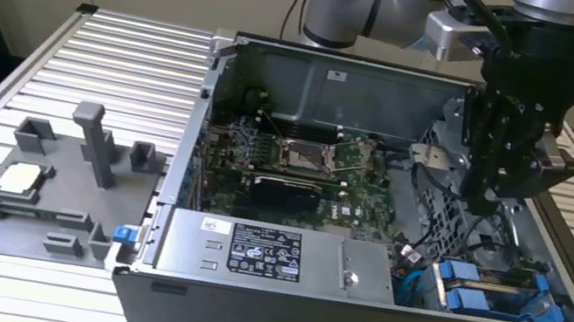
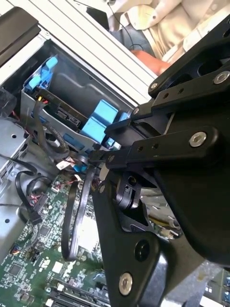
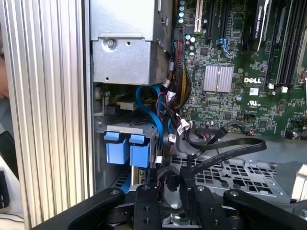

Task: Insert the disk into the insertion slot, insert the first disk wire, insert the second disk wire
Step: 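Insert the first disk wire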

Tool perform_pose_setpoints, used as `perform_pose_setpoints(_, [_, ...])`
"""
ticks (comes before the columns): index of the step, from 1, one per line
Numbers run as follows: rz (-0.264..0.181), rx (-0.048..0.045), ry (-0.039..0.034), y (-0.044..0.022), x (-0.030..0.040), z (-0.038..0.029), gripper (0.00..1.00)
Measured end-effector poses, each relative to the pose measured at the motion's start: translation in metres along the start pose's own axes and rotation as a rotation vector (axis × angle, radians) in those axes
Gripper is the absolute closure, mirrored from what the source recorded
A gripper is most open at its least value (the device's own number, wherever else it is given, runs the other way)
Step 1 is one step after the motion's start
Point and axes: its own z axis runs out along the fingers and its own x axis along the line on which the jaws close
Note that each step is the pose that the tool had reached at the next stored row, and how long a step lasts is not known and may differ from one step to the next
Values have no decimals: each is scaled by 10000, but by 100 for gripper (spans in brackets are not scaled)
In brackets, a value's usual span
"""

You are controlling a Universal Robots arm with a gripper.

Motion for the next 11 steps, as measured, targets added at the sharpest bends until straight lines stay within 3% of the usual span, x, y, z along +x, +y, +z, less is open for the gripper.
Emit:
perform_pose_setpoints(5, [-10,-3,68,0,0,0,69])
perform_pose_setpoints(6, [-12,-4,82,0,0,0,76])
perform_pose_setpoints(11, [-22,-6,149,0,0,0,76])
